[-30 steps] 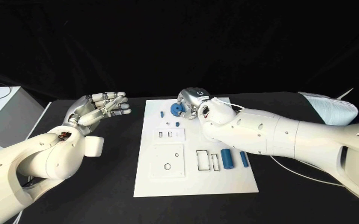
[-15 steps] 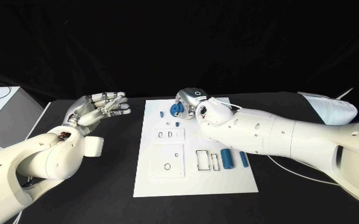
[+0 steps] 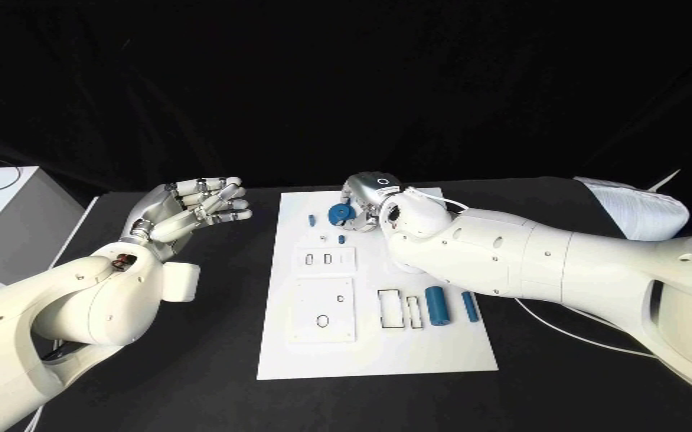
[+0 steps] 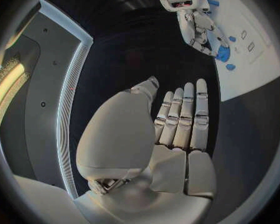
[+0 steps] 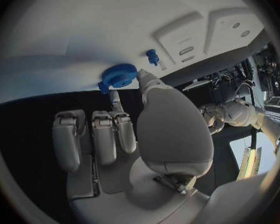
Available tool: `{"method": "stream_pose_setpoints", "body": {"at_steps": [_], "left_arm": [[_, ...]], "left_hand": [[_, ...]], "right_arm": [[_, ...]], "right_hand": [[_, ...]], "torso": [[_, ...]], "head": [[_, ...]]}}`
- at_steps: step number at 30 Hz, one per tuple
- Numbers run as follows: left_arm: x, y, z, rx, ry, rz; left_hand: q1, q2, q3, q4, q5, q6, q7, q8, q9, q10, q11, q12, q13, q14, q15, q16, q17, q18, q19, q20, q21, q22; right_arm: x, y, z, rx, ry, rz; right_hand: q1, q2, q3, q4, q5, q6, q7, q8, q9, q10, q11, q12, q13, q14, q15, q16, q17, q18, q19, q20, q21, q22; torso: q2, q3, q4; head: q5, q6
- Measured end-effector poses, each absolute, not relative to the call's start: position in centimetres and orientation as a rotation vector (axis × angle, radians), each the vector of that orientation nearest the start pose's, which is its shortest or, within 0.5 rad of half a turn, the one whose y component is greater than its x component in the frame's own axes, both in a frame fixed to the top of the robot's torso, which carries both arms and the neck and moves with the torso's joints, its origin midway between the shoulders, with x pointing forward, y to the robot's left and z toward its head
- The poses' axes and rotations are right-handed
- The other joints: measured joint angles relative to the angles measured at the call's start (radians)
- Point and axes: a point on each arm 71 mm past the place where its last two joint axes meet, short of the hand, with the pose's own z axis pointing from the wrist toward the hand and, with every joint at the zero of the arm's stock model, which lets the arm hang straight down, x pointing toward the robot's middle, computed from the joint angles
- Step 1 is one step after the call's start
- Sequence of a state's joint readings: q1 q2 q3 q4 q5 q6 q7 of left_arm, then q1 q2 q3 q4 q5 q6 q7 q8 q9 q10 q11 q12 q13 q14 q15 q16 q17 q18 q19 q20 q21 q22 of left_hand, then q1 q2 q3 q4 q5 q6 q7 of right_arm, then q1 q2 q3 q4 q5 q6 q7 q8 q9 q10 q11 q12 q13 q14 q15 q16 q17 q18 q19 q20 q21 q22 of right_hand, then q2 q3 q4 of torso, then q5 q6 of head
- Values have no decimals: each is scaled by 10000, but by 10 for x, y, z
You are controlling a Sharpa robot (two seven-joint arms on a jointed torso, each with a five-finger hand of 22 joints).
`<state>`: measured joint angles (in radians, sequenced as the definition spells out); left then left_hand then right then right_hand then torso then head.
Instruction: Assemble the parts on the task board
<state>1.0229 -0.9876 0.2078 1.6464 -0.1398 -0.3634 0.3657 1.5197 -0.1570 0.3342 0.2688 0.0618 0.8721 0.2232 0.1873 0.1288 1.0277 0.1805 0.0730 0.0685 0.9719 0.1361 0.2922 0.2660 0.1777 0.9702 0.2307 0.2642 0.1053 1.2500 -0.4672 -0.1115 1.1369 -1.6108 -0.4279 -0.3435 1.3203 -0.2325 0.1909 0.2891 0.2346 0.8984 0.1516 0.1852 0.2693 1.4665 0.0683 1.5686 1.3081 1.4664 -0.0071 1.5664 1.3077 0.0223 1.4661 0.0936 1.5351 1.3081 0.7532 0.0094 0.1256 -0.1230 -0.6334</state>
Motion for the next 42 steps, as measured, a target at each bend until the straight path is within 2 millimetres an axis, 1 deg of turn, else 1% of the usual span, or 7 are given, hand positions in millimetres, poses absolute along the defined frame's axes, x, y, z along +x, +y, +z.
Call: {"method": "stream_pose_setpoints", "body": {"at_steps": [5, 11, 18, 25, 29, 36, 42], "left_arm": [[469, 251, -158, -10835, 12976, -15076], [469, 252, -158, -10844, 12969, -15058], [470, 253, -159, -10857, 12959, -15022], [471, 255, -160, -10882, 12937, -14954], [472, 254, -161, -10901, 12943, -14959], [471, 250, -164, -10948, 13011, -15038], [470, 248, -169, -11039, 13104, -15055]], "left_hand": [[0, 0, 0, 0, 0, 0, 0, 0, 0, 0, 0, 0, 0, 0, 0, 0, 12, 0, 0, 0, 0, 0], [0, 0, 28, 28, 0, 0, 0, 0, 0, 0, 0, 0, 0, 0, 0, 0, 12, -1, 0, 0, 0, 0], [0, 0, 29, 29, 0, 0, 0, 0, 1, 0, 0, 0, 0, 0, 0, 0, 11, 0, 0, 0, 0, 1], [0, 0, 28, 29, 0, 0, 0, 0, 1, 0, 0, 0, 0, 0, 0, 0, 21, 0, 0, 0, 0, 1], [0, 0, 28, 29, 0, 0, 0, 0, 2, 15, 15, 0, 0, 0, 0, 0, 20, -1, 0, 0, 0, -8], [0, 0, 57, 1, 0, 0, 0, 0, 2, 36, 36, 0, 0, 0, 0, 0, 33, 0, 0, 0, 0, -7], [0, 0, 57, 1, 0, 0, 0, 0, 2, 36, 36, 0, 0, 0, 0, 0, 32, -1, 0, 0, 0, -7]], "right_arm": [[551, -129, -193, -1430, 15513, 3598], [550, -136, -194, -1339, 15568, 3622], [540, -156, -189, -813, 15108, 4200], [534, -197, -164, 253, 14160, 5402], [534, -230, -154, 834, 14112, 5879], [532, -268, -155, 1067, 14807, 6398], [531, -297, -159, 1039, 15402, 6314]], "right_hand": [[-33, 77, -49, 32, 100, 106, -23, 0, 0, 0, 0, 0, -1, 0, 0, 0, 0, 0, 0, 0, 0, 0], [-390, 434, -117, 49, 355, 202, -54, 0, -11, 0, -1, 0, -1, 0, 0, 0, 0, 1, 0, 0, 0, -1], [-405, 613, -51, -18, 522, 271, -50, 42, -39, -1, -1, 0, -3, 0, -1, 0, 0, 0, 0, -1, 0, -2], [247, 440, 125, -193, 360, 203, 18, -10, -115, -1, -2, 0, -3, 1, -1, 0, -1, 0, 0, -1, 0, -3], [705, 348, 318, -385, 360, 203, 18, -10, -145, -16, 53, 0, -4, -22, 22, 0, -1, 0, -1, 46, 0, -3], [1296, 99, 537, -703, 205, 238, 54, -58, -202, 0, 69, 0, -5, -1, 69, 0, -1, 0, 0, 71, 65, -4], [1499, 72, 634, -809, 206, 238, 54, -97, -221, 0, 69, 0, -5, -1, 70, 0, -1, 0, 0, 70, 70, -5]], "torso": [[1, -1, -2], [1, 5, 3], [-8, 7, -12], [-53, 29, -114], [-90, 51, -188], [-137, 114, -292], [-159, 155, -337]], "head": [[-26, 12], [-28, 12], [-2, 55], [32, 137], [58, 182], [62, 223], [-12, 176]]}}
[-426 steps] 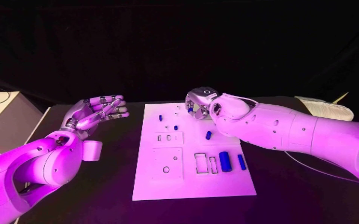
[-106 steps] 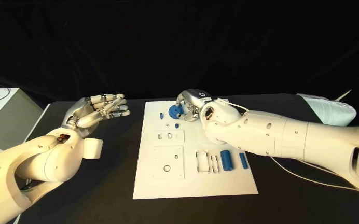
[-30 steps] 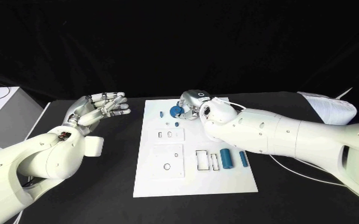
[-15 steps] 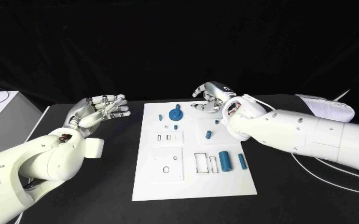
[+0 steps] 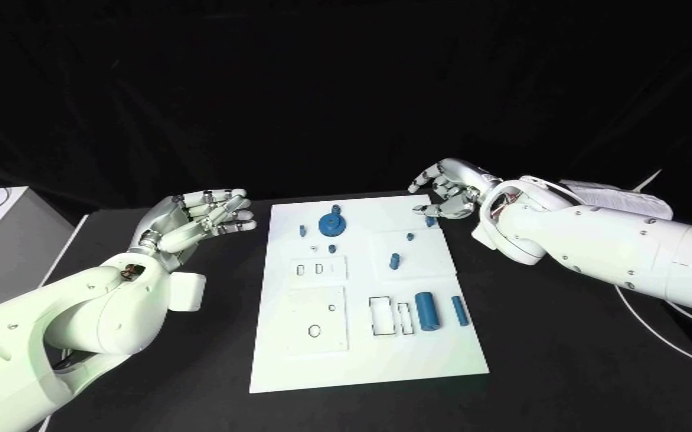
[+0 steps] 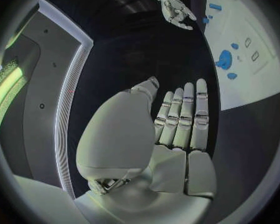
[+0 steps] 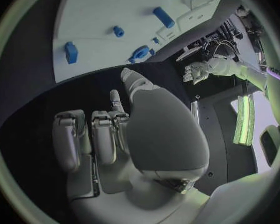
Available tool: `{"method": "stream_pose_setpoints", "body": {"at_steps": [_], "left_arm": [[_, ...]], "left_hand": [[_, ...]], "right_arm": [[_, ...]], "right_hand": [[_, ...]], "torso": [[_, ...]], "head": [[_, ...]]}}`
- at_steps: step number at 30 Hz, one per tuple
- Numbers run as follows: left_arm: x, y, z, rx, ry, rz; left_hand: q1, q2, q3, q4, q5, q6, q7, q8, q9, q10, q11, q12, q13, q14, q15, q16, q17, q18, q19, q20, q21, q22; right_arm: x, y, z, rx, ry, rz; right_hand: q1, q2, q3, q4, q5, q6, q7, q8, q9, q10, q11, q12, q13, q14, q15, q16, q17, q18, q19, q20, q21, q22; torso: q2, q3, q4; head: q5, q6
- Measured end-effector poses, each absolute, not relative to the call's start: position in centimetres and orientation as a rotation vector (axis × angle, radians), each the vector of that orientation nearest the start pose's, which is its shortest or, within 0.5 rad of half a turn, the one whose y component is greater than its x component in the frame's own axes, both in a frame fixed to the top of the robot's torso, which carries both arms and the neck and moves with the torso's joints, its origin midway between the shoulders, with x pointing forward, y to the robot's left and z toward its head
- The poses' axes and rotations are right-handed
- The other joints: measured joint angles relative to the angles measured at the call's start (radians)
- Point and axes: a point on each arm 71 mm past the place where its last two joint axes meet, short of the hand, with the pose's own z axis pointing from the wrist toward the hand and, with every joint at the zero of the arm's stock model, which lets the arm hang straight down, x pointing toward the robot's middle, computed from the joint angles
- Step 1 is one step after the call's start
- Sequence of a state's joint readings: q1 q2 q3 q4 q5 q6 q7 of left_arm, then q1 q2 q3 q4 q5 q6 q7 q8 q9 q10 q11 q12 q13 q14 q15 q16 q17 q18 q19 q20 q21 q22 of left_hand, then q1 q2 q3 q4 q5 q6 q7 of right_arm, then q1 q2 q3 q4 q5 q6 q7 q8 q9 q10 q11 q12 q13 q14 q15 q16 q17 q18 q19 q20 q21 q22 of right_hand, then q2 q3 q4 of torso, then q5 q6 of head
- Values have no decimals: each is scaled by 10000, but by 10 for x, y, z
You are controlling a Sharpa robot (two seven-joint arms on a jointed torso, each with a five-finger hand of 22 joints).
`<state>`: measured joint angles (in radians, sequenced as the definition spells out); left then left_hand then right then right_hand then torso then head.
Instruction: Assemble the parts on the task board
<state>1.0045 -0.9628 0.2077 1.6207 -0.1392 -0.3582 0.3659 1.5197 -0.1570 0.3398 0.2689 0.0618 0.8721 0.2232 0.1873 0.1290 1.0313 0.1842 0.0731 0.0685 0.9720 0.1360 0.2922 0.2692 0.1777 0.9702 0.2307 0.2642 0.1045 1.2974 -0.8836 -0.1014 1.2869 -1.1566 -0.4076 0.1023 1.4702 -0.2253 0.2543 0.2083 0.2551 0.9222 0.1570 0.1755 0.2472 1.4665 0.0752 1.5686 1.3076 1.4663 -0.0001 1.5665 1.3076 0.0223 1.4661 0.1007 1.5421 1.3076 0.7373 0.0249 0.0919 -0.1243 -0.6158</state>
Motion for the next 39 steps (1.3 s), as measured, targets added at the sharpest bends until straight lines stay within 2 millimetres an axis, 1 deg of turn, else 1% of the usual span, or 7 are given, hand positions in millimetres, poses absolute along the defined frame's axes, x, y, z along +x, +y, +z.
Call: {"method": "stream_pose_setpoints", "body": {"at_steps": [4, 8, 12, 16, 25, 29, 39], "left_arm": [[469, 248, -173, -11107, 13153, -15030], [469, 248, -174, -11136, 13178, -15020], [469, 249, -175, -11143, 13183, -15012], [468, 249, -175, -11155, 13187, -14992], [468, 250, -176, -11160, 13186, -14975], [468, 250, -176, -11160, 13185, -14972], [468, 251, -176, -11163, 13182, -14952]], "left_hand": [[39, -39, 0, 0, 0, 0, 0, 0, 0, 0, 0, 0, 0, 0, 0, 0, 0, 0, 0, 0, 0, 0], [39, -39, 0, 0, 0, 0, 0, 0, 0, 0, 0, 0, 0, 0, 0, 0, -1, 0, 0, 0, 0, 0], [39, -39, 0, 0, 0, 0, 0, 0, 1, 0, 0, 0, 0, 0, 0, 0, 8, 0, 0, 0, 0, 1], [39, -39, 0, 0, 0, 0, 0, 0, 1, 0, 0, 0, 0, 0, 0, 0, 8, -1, 0, 0, 0, 1], [39, -39, 0, 0, 0, 0, 0, 0, 1, 0, 0, 0, 0, 0, 0, 0, 7, 0, 0, 0, 0, 1], [39, -39, 27, -27, 0, 0, 0, 0, 1, 0, 0, 0, 0, 0, 0, 0, 22, 0, 0, 0, 0, 2], [39, -39, 27, -27, 0, 0, 0, 0, 1, 0, 0, 0, 0, 0, 0, 0, 22, 0, 0, 0, 0, 2]], "right_arm": [[532, -312, -161, 997, 15685, 6104], [534, -325, -164, 968, 15856, 5778], [535, -333, -166, 936, 15961, 5553], [536, -339, -169, 895, 16074, 5355], [537, -334, -180, 759, 16391, 5303], [537, -333, -187, 757, 16540, 5260], [539, -331, -197, 783, 16765, 5161]], "right_hand": [[0, 0, 0, 0, 0, 0, 0, 0, -10, 0, 0, 0, -1, 0, 0, 0, 0, 1, 0, 0, 0, 0], [0, 0, 0, 0, 0, 0, 0, 0, -11, 0, 0, 0, -1, 0, 0, 0, 0, 0, 0, 0, 0, -1], [0, 0, 0, 0, 0, -31, 30, 0, -11, 0, 0, 0, -1, 0, 0, 0, 0, 0, 0, 0, 0, -1], [0, 0, 0, 0, 0, -31, 31, 0, -21, 0, -1, 0, -1, 0, 0, 0, 0, -1, 0, -1, 0, -1], [-1, 0, -1, 1, 1, -62, 61, -39, -30, -1, -1, 0, -2, 0, 0, 0, 0, 0, 0, -1, 0, -3], [-1, 0, -1, 1, 7, -62, 61, -39, -30, -1, -1, 0, -2, 0, 0, 0, 0, 0, 0, -1, 0, -3], [-1, 0, 5, 7, 119, -62, 61, -38, -39, -1, -1, 0, 6, 1, -1, 0, 0, -1, -1, -1, -1, -3]], "torso": [[-1, -1, -8], [0, 1, -7], [1, 0, -1], [1, -12, 6], [3, -17, 12], [3, -29, 12], [2, -27, 6]], "head": [[-75, -24], [-109, -56], [-122, -73], [-124, -93], [-82, -144], [-75, -167], [-51, -219]]}}
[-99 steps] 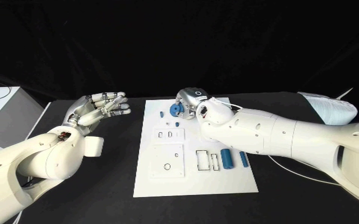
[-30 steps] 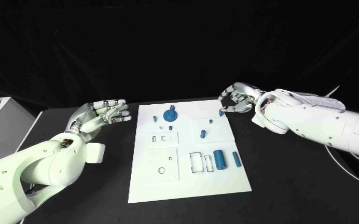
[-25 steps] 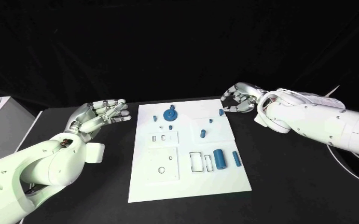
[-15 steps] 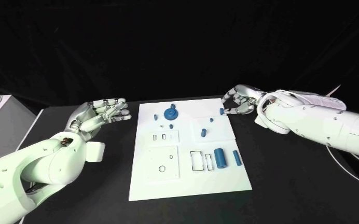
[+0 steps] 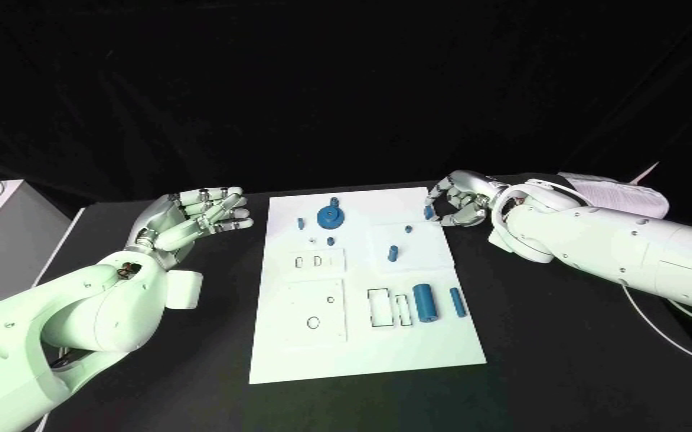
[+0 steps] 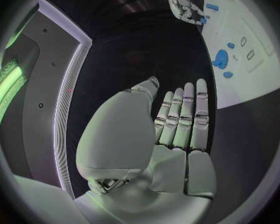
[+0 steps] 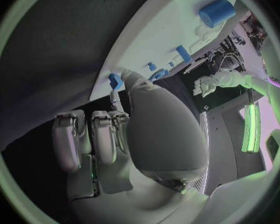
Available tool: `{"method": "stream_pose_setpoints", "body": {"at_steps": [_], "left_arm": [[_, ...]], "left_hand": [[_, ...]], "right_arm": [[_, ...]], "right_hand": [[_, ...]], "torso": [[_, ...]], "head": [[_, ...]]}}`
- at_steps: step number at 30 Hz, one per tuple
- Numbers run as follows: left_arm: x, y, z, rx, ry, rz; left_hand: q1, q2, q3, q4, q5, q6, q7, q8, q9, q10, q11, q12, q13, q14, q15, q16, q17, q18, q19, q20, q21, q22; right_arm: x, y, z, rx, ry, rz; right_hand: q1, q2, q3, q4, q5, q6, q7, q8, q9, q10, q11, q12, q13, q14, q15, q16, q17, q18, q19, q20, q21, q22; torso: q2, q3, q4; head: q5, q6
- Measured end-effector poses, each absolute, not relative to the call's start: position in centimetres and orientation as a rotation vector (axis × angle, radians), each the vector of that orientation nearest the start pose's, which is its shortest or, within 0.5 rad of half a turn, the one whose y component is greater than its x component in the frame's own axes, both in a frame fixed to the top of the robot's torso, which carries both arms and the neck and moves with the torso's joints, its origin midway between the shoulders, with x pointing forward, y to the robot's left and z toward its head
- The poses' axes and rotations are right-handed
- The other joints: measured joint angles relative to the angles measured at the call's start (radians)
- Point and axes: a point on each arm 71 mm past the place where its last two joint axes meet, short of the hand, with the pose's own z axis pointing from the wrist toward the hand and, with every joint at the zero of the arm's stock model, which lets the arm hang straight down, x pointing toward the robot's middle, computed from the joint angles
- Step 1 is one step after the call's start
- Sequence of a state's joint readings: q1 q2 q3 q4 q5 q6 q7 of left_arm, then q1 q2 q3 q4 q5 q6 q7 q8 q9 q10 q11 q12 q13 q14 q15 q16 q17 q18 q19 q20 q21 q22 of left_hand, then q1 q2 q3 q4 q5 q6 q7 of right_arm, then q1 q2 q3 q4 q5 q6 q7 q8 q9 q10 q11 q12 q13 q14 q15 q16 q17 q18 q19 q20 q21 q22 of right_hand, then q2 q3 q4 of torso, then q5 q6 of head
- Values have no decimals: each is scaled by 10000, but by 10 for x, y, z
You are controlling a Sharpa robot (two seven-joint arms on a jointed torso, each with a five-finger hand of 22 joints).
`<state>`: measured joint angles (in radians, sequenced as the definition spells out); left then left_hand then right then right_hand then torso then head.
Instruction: Assemble the parts on the task board
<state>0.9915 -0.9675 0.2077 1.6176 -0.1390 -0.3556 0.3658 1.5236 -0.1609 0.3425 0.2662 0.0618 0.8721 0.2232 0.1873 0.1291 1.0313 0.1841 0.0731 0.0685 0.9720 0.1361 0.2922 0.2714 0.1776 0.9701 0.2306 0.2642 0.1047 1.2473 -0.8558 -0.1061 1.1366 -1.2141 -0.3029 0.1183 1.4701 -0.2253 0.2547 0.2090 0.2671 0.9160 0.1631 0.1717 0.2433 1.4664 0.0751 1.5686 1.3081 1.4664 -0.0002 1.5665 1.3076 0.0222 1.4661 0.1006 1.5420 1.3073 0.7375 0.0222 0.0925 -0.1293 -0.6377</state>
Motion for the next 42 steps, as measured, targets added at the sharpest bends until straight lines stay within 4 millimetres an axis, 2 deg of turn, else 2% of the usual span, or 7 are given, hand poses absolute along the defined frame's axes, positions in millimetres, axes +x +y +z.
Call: {"method": "stream_pose_setpoints", "body": {"at_steps": [23, 26, 28, 32, 42], "left_arm": [[469, 252, -176, -11175, 13176, -14918], [469, 252, -176, -11176, 13175, -14912], [469, 253, -176, -11177, 13174, -14906], [469, 253, -176, -11180, 13172, -14892], [469, 254, -176, -11184, 13174, -14882]], "left_hand": [[0, 0, 0, 0, 0, 0, 0, 0, -1, 0, 0, 0, 0, 0, 0, 0, 10, 0, 0, 0, 0, 1], [0, 0, 0, 0, 0, 0, 0, 0, -8, 0, 0, 0, 0, 0, 0, 0, 10, 0, 0, 0, 0, 1], [0, 0, -1, 0, 0, 0, 0, 0, -8, 0, 0, 0, 0, 0, 0, 0, 9, 0, 0, 0, 0, 0], [0, 0, 0, 0, 0, 0, 0, 0, -8, 0, 0, 0, 0, 0, 0, 0, 20, 1, 0, 0, 0, -9], [0, 0, -1, 0, 0, 0, 0, 0, -7, 0, 0, 0, 0, 0, 0, 0, 19, 0, 0, 0, 0, -8]], "right_arm": [[545, -327, -200, 863, 16516, 4633], [545, -327, -200, 878, 16532, 4581], [545, -328, -201, 890, 16540, 4544], [545, -329, -201, 899, 16557, 4496], [545, -323, -203, 812, 16620, 4584]], "right_hand": [[-83, 188, 289, 176, 82, 140, 38, 0, -10, 0, 0, 0, -3, 0, 0, 0, 0, 1, 0, 0, -1, 7], [-120, 226, 389, 182, 82, 218, -36, 25, -9, 0, 0, 0, -3, 0, 0, 0, 0, 1, 0, 0, -1, 6], [-121, 226, 423, 200, 81, 253, -7, 60, -9, 0, 0, 0, -3, 0, 0, 0, 0, 1, 0, 0, -1, 6], [-121, 226, 525, 220, 81, 329, -76, 60, -9, 0, -1, 0, -4, 0, 0, 0, 0, 1, 0, 0, -1, 6], [-162, 267, 617, 200, 15, 365, -112, 98, -9, 0, -1, 0, -5, 0, 0, 0, 0, 1, 0, 0, -1, 4]], "torso": [[-8, 3, -11], [-8, 0, -6], [-9, -2, -1], [-9, -3, 0], [-12, -1, -12]], "head": [[19, -46], [15, -57], [14, -63], [15, -71], [40, -81]]}}
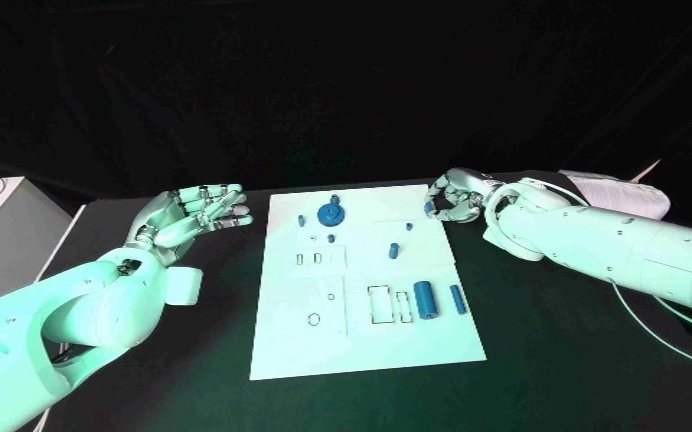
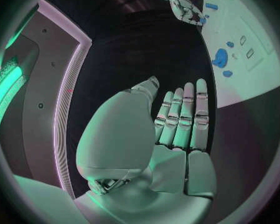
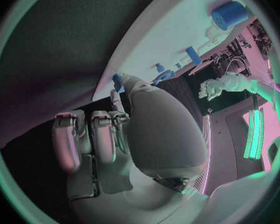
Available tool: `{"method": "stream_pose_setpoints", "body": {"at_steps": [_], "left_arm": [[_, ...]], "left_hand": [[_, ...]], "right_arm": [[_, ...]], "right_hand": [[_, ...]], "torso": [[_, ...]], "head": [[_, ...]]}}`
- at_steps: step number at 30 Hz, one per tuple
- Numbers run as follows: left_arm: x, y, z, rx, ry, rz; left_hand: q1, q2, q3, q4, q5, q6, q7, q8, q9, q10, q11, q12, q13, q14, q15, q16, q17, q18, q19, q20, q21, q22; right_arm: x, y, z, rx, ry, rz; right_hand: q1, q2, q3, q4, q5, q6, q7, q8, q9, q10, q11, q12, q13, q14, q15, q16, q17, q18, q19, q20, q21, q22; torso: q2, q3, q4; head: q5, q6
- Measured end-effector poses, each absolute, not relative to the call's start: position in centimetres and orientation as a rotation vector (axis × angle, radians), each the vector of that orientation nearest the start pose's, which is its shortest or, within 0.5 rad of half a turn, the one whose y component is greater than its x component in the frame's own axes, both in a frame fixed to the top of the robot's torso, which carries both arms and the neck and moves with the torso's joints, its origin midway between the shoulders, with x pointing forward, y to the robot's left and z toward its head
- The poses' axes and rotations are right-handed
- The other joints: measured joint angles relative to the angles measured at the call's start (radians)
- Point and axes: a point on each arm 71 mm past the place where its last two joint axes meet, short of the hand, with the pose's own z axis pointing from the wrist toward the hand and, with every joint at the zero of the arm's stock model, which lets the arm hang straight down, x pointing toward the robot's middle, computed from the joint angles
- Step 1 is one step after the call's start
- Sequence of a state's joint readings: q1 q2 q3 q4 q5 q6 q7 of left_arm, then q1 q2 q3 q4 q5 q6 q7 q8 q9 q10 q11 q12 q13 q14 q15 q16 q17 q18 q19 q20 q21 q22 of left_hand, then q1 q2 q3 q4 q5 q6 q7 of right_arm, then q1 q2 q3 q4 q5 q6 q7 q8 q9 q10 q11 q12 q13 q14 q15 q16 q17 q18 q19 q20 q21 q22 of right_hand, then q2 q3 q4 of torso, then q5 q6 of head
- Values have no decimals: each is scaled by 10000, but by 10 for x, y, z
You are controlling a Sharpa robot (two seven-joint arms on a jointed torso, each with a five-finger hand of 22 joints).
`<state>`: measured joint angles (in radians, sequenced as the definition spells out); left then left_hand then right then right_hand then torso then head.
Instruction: Assemble the parts on the task board
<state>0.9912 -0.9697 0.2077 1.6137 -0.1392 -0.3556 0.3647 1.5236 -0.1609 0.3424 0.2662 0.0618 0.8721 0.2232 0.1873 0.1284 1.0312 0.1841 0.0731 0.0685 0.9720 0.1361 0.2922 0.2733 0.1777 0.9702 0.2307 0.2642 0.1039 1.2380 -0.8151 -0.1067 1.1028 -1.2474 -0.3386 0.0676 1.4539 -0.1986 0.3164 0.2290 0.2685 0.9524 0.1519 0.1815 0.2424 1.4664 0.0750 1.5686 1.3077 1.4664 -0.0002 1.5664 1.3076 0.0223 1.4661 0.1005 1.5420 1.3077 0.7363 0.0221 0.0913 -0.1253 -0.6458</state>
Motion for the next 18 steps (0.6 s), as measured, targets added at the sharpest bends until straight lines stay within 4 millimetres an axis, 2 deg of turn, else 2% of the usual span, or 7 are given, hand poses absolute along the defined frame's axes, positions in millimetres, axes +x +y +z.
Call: {"method": "stream_pose_setpoints", "body": {"at_steps": [18], "left_arm": [[469, 255, -176, -11196, 13184, -14849]], "left_hand": [[0, 0, 0, 0, 0, 0, 0, -40, 1, 0, 0, 0, 0, 0, 0, 0, 14, 0, 0, 0, 0, 1]], "right_arm": [[546, -321, -203, 772, 16643, 4520]], "right_hand": [[-40, -42, 27, 28, -114, 0, 0, 0, -21, 0, 0, 0, -2, 0, 0, 0, 0, 0, 0, 0, 0, -2]], "torso": [[-2, 0, 7]], "head": [[-8, -13]]}}
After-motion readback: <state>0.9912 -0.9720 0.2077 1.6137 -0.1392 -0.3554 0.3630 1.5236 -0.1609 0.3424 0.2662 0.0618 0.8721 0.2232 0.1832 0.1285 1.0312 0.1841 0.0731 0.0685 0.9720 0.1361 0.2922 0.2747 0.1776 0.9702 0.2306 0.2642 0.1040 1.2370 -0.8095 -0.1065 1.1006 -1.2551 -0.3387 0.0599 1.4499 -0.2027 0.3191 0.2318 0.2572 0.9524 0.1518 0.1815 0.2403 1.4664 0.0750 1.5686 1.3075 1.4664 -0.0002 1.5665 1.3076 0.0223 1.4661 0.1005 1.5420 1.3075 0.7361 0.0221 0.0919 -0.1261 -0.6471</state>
